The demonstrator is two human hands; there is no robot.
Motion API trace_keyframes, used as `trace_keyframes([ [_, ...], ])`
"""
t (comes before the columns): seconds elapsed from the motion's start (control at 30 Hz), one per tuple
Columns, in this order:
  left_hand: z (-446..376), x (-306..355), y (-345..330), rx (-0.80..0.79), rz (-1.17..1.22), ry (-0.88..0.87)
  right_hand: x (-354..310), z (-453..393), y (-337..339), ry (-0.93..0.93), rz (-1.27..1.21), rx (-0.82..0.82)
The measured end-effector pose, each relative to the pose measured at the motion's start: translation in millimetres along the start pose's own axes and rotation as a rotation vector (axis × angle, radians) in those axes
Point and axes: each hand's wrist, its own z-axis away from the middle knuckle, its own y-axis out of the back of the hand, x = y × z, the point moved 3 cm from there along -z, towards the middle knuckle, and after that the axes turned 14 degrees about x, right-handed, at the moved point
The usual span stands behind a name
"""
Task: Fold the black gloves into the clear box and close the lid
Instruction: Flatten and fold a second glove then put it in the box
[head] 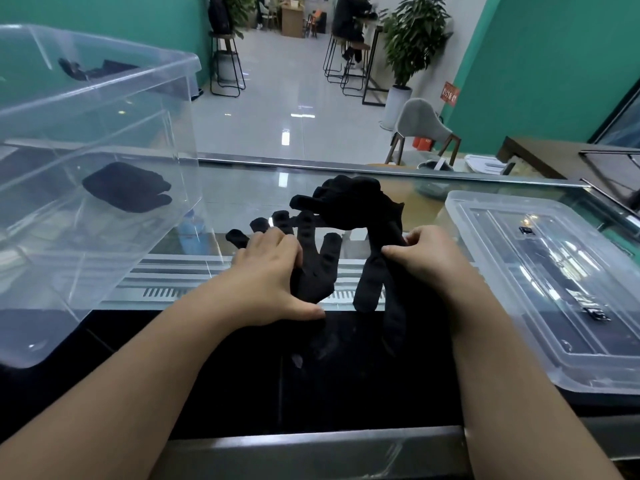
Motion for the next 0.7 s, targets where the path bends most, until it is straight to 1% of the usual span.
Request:
trace_keyframes([
  [0.1, 5, -11, 4, 0.047, -0.035, 0.159, -6, 2, 3, 0.018, -0.08, 0.04],
  [0.2, 8, -14, 6, 0.112, 0.05, 0.267, -10, 3, 3, 0.001, -0.226, 0.035],
  [0.27, 8, -15, 9, 0.172, 0.098, 0.323, -12, 2, 0, -0.044, -0.363, 0.026],
  [0.37, 10, -21, 13, 0.184, 0.004, 0.439, -11, -1, -6, -0.15, -0.54, 0.014],
  [0.43, 10, -23, 13, 0.164, -0.063, 0.422, -11, -1, -8, -0.202, -0.626, 0.012],
  [0.5, 9, -21, 11, 0.145, -0.038, 0.399, -11, 0, -8, -0.237, -0.694, 0.006],
  [0.6, 6, -18, 8, 0.18, 0.171, 0.377, -13, 2, -9, -0.269, -0.767, -0.012],
  [0.7, 3, -15, 16, 0.302, 0.408, 0.357, -14, 2, -9, -0.301, -0.864, -0.029],
])
